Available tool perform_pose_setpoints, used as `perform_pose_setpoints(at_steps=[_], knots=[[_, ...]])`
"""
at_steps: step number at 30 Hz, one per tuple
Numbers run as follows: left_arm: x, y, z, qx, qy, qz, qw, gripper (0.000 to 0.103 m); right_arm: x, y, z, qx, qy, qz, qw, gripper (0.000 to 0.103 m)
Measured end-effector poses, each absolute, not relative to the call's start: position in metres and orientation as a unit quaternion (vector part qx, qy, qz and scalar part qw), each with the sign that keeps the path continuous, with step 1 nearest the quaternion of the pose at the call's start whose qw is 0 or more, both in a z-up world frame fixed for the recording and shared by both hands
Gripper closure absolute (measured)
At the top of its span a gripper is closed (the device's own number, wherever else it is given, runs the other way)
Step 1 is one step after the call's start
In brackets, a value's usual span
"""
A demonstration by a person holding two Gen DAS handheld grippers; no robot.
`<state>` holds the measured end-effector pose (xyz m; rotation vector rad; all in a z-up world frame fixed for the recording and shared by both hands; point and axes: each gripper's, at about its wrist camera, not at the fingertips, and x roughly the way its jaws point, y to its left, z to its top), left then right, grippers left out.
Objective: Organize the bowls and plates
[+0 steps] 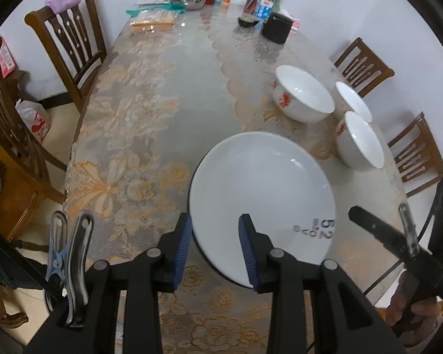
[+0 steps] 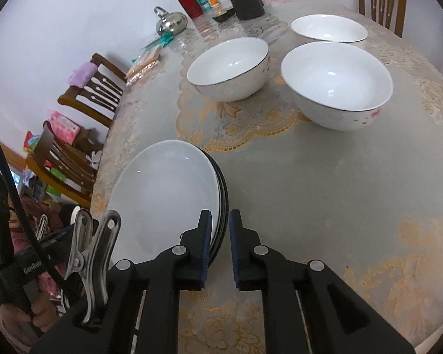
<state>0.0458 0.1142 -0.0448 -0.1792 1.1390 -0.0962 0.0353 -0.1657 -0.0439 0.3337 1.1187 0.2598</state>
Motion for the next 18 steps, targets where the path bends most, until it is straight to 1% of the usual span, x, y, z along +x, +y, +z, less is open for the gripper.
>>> perform_pose_setpoints(at_steps=[8,9,10,12,18], knots=[[0.050,0.079,-0.038,-0.067,0.540,-0.070,0.836,0.069,0.024,-0.198,-0.040,0.177,0.525,0.109,0.825,0.089],[0.051,0.072,-0.039,-0.064,0.543,-0.071,0.834,0.069,0.023,-0.202,-0.039,0.178,0.524,0.108,0.826,0.088],[0.051,0.066,-0.040,-0.063,0.546,-0.073,0.832,0.069,0.023,-0.206,-0.038,0.178,0.524,0.107,0.826,0.084],[0.052,0.053,-0.040,-0.062,0.548,-0.080,0.831,0.069,0.023,-0.219,-0.036,0.175,0.521,0.100,0.830,0.081],[0.058,0.009,-0.040,-0.056,0.546,-0.076,0.832,0.069,0.030,-0.257,-0.031,0.166,0.523,0.101,0.830,0.081]])
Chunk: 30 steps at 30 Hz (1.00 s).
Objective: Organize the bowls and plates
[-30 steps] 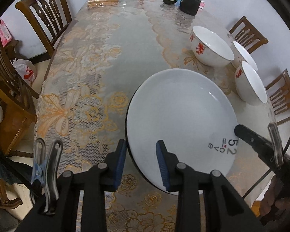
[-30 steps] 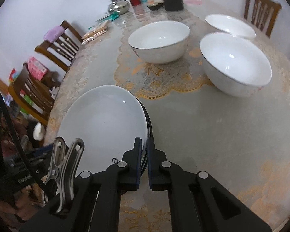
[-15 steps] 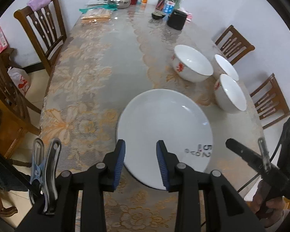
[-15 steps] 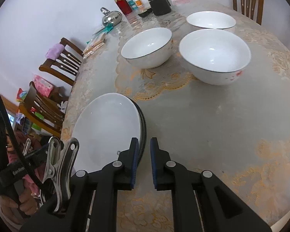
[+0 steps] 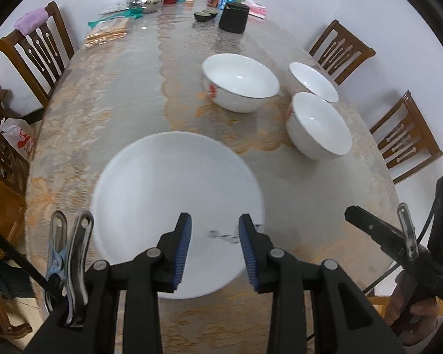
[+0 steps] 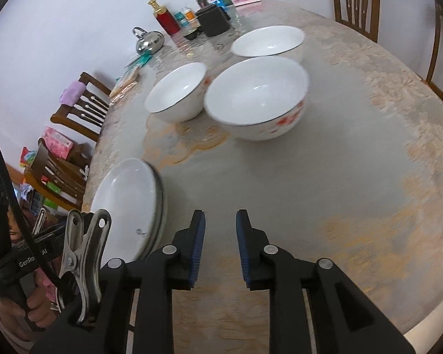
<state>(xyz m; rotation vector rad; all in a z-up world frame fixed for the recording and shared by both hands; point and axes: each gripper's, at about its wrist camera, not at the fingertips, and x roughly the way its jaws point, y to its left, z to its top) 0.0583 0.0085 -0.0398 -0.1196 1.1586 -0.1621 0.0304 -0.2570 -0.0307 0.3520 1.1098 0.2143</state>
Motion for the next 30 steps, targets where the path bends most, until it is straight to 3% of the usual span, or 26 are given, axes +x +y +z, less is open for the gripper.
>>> perform_pose_setpoints(at_steps=[13,30], knots=[[0.088,-0.077,-0.040,-0.072,0.542,-0.030,0.836,0.069,0.080,-0.331,-0.025,0.147,0.528,0.131,0.826,0.081],[0.146,-0.122,-0.053,-0.113,0.542,0.043,0.832,0.069,0.160,-0.350,-0.038,0.096,0.544,0.185,0.813,0.080]])
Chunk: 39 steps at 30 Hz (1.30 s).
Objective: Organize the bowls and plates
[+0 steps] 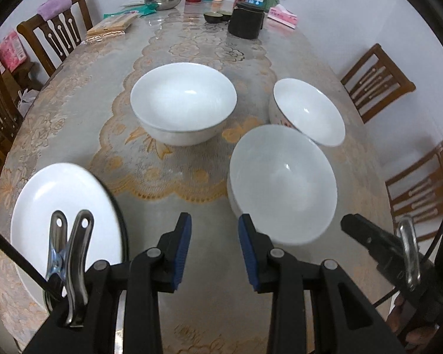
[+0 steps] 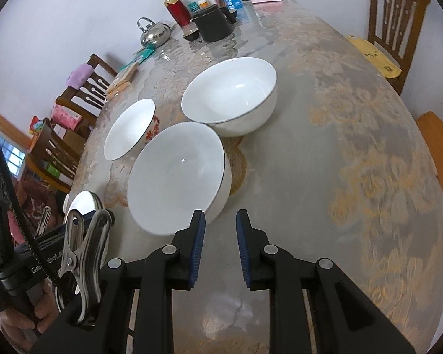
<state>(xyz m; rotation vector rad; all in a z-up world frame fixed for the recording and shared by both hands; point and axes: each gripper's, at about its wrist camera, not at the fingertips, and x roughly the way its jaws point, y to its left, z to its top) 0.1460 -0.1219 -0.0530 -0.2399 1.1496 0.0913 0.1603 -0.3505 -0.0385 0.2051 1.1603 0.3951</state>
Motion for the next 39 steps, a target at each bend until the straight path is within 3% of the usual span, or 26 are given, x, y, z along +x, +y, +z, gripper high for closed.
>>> perform_pose_setpoints(at_steps=[22,39], knots=[[0.189,-0.132,-0.083,-0.106,0.567,0.036,0.816,0.069,0.200,-0.325,-0.069,0.069,0.560,0.195,0.802,0.080],[0.165,-0.141,-0.081,-0.094,0.575,0.020,0.813,0.076,0.177,-0.326,-0.066,0.064,0.558,0.199,0.803,0.084]])
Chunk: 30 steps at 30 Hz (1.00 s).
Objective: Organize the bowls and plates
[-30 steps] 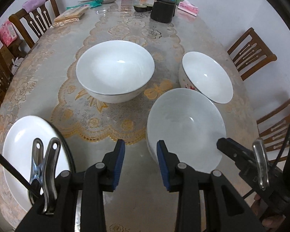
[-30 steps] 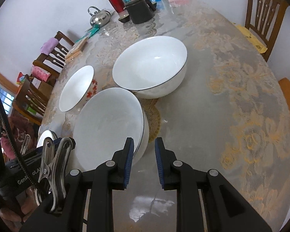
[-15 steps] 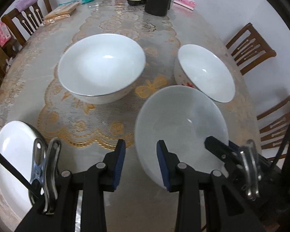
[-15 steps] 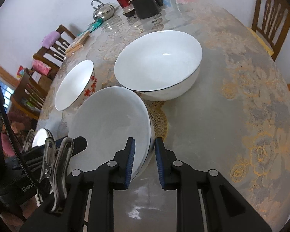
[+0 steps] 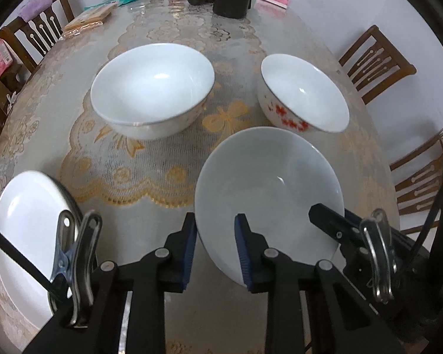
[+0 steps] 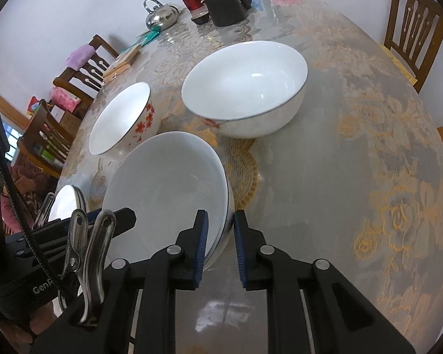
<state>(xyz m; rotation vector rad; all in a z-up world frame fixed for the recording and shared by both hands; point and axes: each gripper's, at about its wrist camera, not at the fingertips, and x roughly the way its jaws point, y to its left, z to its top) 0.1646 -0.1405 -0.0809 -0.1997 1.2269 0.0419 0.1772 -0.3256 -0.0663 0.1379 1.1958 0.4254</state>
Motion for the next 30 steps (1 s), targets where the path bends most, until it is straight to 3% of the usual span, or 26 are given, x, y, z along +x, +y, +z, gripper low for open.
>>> perform_pose_setpoints(at_steps=[30], knots=[[0.079,-0.149,-0.082,-0.100,0.591,-0.007,0.801,0.076,0.092,-0.346,-0.058,0.056,0.581,0.205,0.786,0.084]])
